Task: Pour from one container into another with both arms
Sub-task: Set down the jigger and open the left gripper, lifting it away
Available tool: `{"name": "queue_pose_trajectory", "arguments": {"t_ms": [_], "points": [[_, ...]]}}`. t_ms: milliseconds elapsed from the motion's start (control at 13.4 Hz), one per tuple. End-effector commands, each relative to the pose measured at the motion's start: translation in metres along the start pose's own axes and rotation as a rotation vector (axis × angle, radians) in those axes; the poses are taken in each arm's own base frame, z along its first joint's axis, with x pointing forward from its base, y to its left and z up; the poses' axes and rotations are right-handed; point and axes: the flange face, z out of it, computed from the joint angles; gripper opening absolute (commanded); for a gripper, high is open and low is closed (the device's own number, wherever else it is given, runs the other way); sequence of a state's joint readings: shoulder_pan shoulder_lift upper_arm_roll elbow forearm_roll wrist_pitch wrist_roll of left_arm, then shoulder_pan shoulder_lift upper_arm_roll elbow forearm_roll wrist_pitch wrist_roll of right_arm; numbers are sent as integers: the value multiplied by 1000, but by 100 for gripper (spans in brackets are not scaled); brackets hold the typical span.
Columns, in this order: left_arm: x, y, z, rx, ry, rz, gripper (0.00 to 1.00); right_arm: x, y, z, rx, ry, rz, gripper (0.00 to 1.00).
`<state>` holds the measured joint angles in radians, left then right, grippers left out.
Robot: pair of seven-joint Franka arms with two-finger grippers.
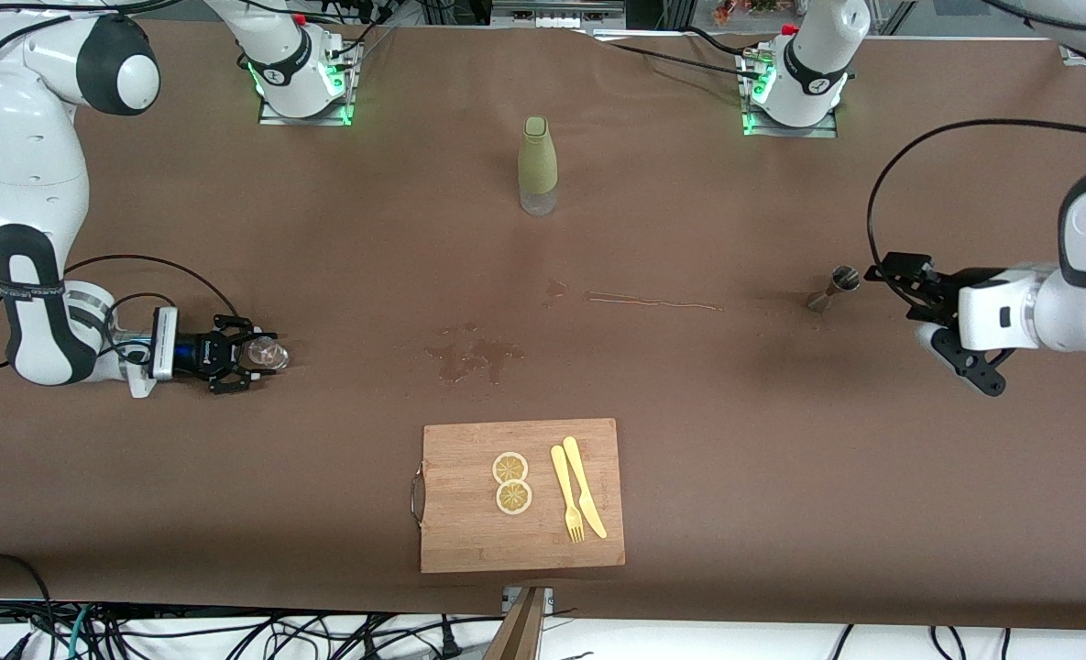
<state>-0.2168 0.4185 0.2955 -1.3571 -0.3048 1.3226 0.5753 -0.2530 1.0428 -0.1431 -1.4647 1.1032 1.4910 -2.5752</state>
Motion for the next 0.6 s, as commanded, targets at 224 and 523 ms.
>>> {"name": "queue_pose_trajectory", "arguments": {"t_ms": [224, 523], "points": [[-43, 38, -61, 107, 92, 7, 100, 11, 5, -23, 28, -61, -28, 66], [-71, 74, -103, 245, 168, -54, 100, 8, 1, -30, 28, -72, -22, 66]]}}
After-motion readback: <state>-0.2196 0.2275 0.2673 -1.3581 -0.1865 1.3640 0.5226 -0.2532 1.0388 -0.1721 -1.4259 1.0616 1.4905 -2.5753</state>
